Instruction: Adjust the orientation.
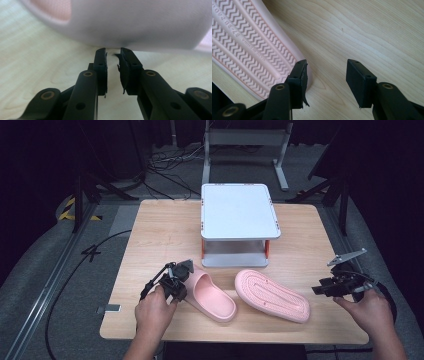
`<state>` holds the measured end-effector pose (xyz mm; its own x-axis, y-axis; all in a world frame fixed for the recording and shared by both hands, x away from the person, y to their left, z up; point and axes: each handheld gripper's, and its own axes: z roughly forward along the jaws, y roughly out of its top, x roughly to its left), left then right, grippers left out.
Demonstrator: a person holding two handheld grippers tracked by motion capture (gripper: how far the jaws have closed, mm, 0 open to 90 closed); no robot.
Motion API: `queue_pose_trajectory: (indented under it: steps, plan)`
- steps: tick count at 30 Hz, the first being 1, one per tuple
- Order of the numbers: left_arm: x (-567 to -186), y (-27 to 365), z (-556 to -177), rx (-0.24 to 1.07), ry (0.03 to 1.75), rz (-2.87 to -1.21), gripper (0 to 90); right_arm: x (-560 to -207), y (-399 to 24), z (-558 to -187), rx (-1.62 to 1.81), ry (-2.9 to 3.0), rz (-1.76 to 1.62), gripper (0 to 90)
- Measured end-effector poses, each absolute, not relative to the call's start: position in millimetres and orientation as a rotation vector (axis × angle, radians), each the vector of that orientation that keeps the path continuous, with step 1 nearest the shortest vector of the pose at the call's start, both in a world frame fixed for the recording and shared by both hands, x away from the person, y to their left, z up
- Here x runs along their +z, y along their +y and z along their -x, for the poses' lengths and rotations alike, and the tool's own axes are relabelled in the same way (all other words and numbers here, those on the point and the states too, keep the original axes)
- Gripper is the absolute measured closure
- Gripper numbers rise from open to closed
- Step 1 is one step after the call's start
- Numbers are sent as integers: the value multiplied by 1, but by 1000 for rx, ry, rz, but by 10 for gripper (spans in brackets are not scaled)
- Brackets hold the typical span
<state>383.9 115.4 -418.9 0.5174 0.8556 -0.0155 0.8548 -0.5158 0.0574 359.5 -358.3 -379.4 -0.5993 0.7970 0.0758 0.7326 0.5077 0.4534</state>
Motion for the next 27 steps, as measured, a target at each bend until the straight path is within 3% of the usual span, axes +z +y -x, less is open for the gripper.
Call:
queue_pose_trajectory:
  steps: [4, 8, 17, 20, 24, 27]
  plan:
    - [-419, 113, -397, 62, 1519, -2668, 759, -380, -365, -353, 677, 2583, -1344, 519]
    - [-419, 114, -408, -12, 1533, -2683, 749, -381, -373, -347, 675, 2562, -1359, 518]
    - [-401, 129, -394, -33, 1520, -2597, 698, -378, -380, -339, 681, 2540, -1375, 516]
    - [-383, 125, -376, -25, 1452, -2530, 610, -377, -379, -343, 685, 2540, -1375, 513]
    - [-371, 113, -363, 19, 1371, -2444, 384, -377, -368, -350, 688, 2559, -1336, 495]
    - [-378, 105, -366, 81, 1394, -2449, 334, -379, -361, -353, 678, 2582, -1295, 489]
